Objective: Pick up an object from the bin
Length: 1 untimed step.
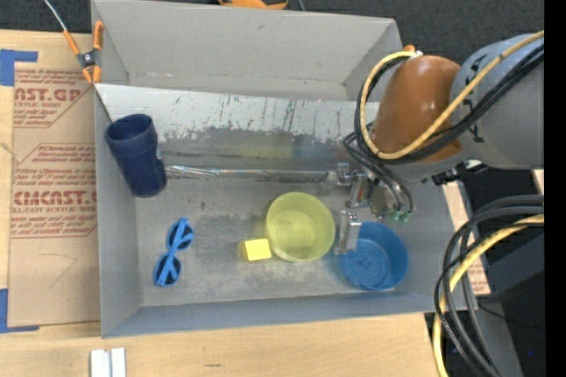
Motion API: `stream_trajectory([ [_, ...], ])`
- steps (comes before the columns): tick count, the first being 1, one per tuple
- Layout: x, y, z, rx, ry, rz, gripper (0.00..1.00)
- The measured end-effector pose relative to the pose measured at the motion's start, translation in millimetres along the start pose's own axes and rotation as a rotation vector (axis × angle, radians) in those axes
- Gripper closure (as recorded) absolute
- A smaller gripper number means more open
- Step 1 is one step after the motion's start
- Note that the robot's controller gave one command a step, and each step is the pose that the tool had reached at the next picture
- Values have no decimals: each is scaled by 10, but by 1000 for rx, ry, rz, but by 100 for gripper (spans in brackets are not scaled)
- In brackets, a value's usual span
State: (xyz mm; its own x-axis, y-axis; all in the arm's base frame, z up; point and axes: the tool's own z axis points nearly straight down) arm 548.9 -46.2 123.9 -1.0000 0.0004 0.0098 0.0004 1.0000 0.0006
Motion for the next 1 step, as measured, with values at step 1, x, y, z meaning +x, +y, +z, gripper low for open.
stream_trajectory([
  [1, -399, 60, 342, -3, 3, -325, 0],
])
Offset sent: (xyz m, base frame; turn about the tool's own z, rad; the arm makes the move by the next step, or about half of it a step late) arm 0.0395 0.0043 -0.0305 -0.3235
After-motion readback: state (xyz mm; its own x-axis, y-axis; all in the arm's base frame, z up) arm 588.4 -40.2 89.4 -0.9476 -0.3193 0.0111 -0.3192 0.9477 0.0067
